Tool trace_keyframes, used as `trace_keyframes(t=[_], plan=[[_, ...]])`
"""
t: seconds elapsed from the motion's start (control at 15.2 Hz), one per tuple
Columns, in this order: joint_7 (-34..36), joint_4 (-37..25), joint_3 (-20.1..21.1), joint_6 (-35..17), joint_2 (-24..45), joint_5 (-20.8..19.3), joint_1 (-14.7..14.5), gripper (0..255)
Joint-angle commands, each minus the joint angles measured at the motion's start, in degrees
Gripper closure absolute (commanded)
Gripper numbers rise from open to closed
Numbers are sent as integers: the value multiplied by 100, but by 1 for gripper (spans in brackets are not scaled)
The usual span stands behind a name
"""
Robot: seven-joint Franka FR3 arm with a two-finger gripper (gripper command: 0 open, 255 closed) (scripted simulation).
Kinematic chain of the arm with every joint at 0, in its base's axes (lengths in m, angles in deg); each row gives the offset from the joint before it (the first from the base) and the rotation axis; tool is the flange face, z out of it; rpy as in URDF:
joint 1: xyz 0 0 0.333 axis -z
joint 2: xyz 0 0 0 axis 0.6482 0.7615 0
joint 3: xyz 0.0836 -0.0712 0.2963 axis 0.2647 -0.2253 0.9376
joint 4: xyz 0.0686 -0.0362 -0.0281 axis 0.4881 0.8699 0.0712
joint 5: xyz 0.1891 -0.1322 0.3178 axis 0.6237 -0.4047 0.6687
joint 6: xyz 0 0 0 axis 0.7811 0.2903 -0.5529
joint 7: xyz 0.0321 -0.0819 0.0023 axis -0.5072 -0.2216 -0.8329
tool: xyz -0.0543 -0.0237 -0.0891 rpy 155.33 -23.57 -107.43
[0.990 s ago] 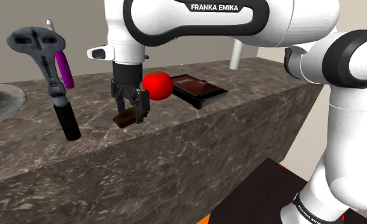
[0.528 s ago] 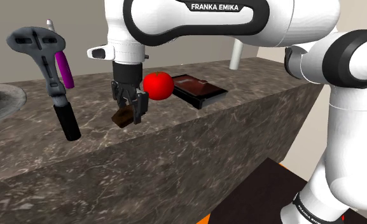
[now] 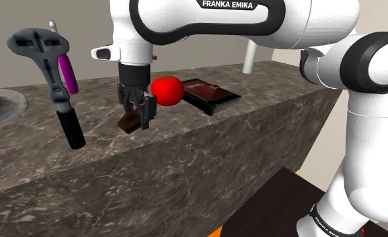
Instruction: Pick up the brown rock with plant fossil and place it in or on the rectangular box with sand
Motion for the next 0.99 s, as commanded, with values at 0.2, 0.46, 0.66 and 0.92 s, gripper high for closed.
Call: trace_keyframes(t=[0.2, 0.46, 0.66, 0.92], plan=[[39, -528, 2, 422, 115, -65, -105, 255], [80, -1068, -3, 817, 267, -153, -238, 255], [113, -1543, -12, 1144, 421, -241, -371, 255], [155, -2334, -40, 1648, 709, -407, -624, 255]])
